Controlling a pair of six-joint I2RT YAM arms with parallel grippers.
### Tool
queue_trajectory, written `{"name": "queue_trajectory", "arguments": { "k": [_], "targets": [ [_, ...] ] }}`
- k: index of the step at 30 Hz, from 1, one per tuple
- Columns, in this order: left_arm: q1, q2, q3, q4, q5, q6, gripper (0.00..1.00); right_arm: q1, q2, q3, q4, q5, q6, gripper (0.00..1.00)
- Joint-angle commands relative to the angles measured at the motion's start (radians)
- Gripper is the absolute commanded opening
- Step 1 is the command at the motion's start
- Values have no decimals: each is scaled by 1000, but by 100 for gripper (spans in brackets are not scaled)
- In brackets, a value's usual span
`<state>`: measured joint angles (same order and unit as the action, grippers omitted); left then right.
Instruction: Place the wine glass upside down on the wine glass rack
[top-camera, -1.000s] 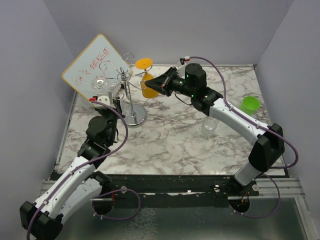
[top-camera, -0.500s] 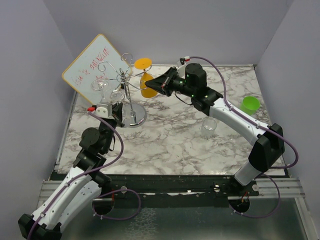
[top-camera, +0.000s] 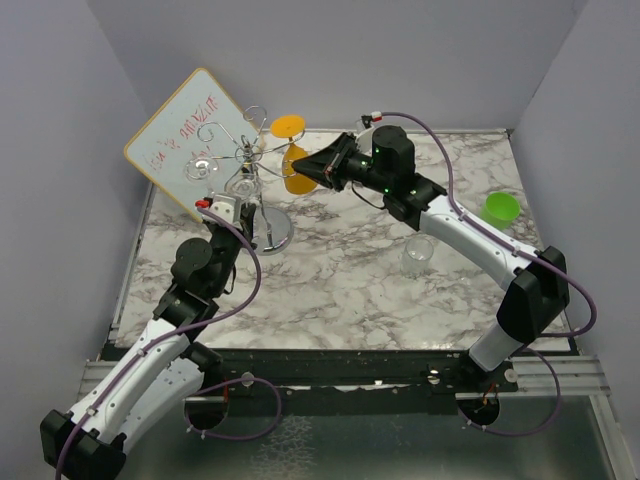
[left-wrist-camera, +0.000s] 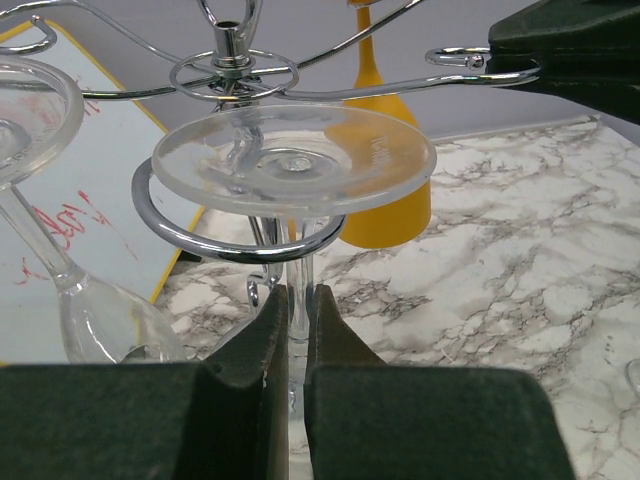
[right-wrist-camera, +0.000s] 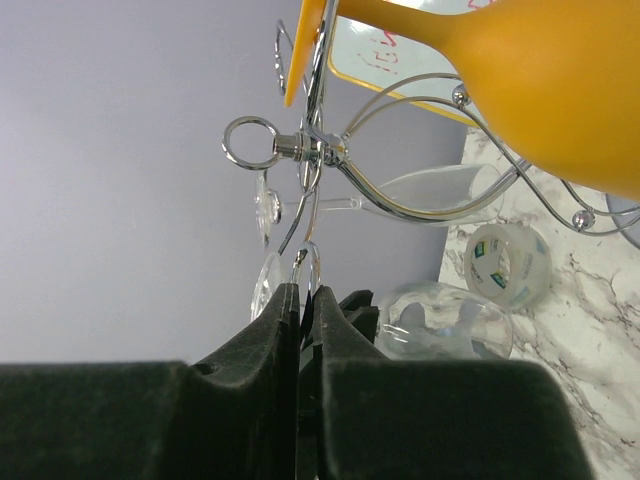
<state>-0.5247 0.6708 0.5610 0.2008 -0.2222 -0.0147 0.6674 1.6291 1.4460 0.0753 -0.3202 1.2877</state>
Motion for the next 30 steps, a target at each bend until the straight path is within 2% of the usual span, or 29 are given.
{"name": "queue_trajectory", "arguments": {
  "k": [1, 6, 8, 12, 18, 23, 30],
  "targets": [
    [-1, -2, 21, -24, -40, -19, 10, -3, -7, -26, 123, -2, -52, 22],
    [-1, -22, 13, -57, -63, -35, 30, -3, -34, -67, 177, -16, -59, 40],
    [-1, -41, 5, -52, -58, -47, 36, -4, -41, -75, 188, -23, -63, 45],
    [-1, -68, 13, -76, -56, -57, 54, -4, -63, -106, 220, -28, -65, 52],
    [-1, -95, 56, -194, -72, -86, 78, -5, -117, -145, 226, -28, -92, 68],
    [-1, -149, 148, -401, -108, -152, 97, -3, -193, -191, 171, -24, -161, 78],
    [-1, -297, 234, -646, -74, -278, 99, -8, -372, -322, 21, 13, -255, 82]
  ]
}}
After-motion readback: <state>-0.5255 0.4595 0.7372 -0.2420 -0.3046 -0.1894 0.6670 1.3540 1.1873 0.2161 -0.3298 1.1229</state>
